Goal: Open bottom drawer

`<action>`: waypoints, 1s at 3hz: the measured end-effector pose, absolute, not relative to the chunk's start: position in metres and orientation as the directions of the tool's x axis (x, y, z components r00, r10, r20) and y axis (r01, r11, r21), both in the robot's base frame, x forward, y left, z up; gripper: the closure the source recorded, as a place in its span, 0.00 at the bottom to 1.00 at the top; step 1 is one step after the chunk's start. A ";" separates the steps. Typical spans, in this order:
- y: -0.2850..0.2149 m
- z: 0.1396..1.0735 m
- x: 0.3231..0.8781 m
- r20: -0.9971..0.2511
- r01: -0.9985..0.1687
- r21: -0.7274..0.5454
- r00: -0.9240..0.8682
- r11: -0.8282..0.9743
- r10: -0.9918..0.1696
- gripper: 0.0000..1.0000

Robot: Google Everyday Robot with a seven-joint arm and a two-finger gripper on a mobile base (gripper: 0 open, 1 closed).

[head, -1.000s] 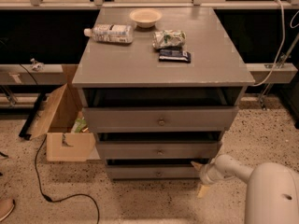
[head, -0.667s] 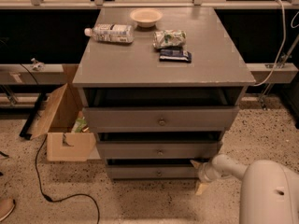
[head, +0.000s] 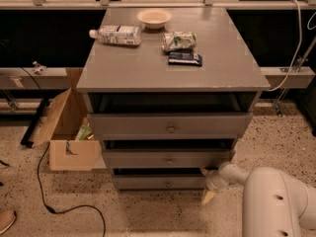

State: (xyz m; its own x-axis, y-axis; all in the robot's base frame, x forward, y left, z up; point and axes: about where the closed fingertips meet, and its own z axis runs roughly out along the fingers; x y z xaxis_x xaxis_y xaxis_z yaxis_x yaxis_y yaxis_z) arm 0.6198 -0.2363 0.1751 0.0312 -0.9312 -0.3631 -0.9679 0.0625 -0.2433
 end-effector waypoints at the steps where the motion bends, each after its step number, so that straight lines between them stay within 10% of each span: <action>1: -0.234 0.161 0.630 -0.371 -0.970 -0.226 0.004 0.086 -0.929 0.02; 3: -0.236 0.172 0.617 -0.327 -0.972 -0.225 0.006 0.072 -0.945 0.56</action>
Offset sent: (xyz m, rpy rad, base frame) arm 0.0166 0.0051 -0.0213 0.0102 0.0284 -0.0360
